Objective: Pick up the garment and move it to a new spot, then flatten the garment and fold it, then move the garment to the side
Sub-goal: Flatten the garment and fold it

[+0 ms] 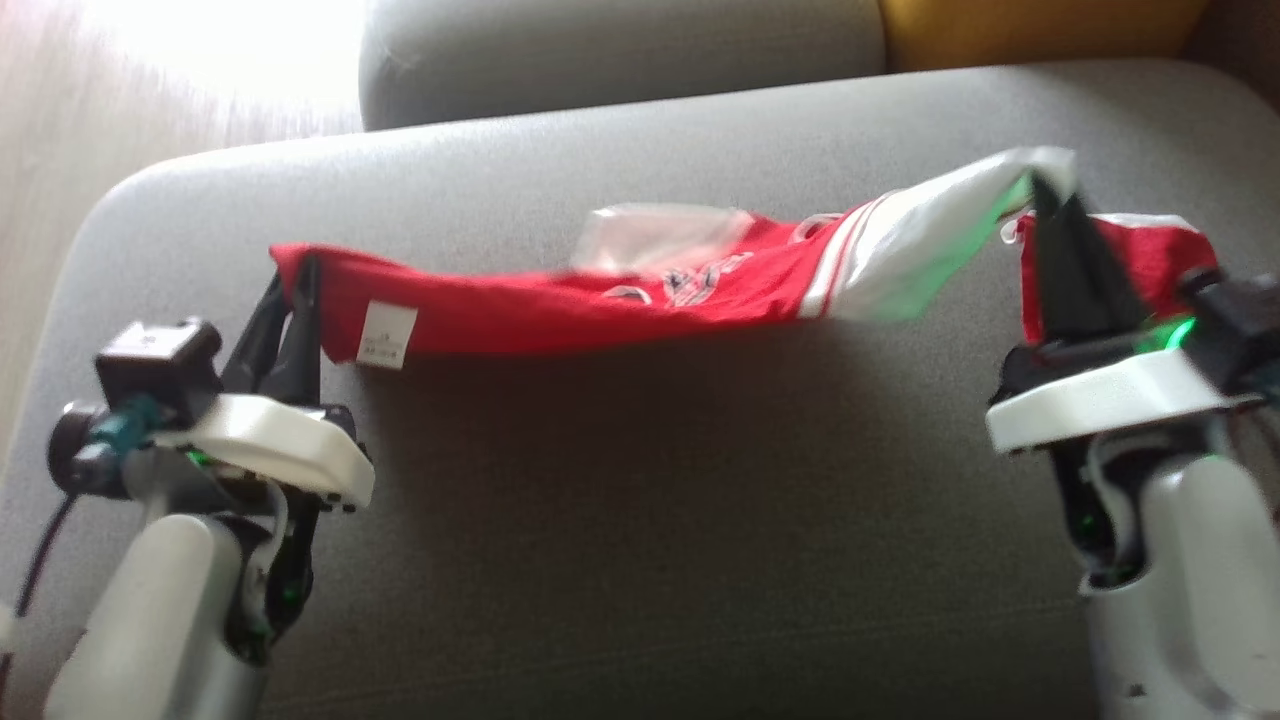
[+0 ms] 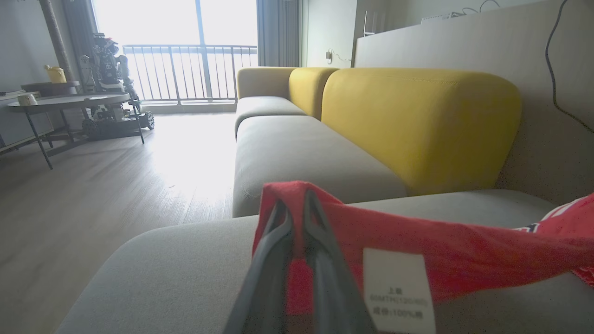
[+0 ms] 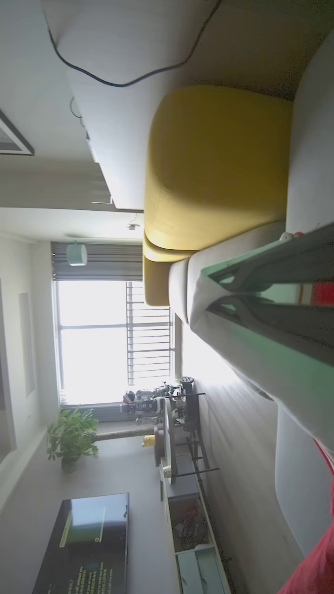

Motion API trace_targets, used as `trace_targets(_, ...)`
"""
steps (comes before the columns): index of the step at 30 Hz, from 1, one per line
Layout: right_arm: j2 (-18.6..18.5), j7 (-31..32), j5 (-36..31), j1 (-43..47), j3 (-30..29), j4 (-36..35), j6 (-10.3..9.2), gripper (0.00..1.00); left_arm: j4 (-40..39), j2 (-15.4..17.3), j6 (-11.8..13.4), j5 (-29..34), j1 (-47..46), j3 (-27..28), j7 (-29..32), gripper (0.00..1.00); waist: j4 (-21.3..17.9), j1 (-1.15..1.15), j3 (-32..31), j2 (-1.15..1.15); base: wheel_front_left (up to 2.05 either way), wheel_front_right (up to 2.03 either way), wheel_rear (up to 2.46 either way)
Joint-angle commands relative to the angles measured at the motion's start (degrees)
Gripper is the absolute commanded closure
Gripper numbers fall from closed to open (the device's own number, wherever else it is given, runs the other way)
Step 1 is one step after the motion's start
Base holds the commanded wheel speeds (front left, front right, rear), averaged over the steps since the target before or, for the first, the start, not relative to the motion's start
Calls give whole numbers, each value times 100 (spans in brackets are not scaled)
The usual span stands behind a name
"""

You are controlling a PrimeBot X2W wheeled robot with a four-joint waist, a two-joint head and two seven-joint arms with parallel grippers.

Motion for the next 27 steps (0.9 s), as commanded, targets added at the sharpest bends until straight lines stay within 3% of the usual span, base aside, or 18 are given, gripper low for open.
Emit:
trace_targets(1, -8, -76, -156, -306, 45, -519, -2, 100, -415, 192, -2, -117, -351, 366, 72, 100, -6, 0, -82, 0, 0, 0, 0)
trace_targets(10, 5, 217, -536, -269, -268, -1945, -2, 100, -1646, 163, 95, -836, -226, 784, 547, 100, 7, 0, -163, 0, 0, 0, 0)
trace_targets(15, 7, 557, -593, -370, -348, -2198, -2, 100, -1896, 194, 135, -1130, -376, 926, 884, 100, 32, 0, -72, 0, 0, 0, 0)
trace_targets(21, -32, 1084, -344, -1281, -324, -1683, -2, 100, -1472, 223, 88, -1638, -1357, 1053, 1543, 100, 80, 0, 546, 0, 0, 0, 0)
trace_targets(27, -579, 1166, -164, -3519, 45, -333, -2, 100, -152, 346, -146, -1632, -3479, 989, 1864, 100, 137, 0, 1674, 0, 0, 0, 0)
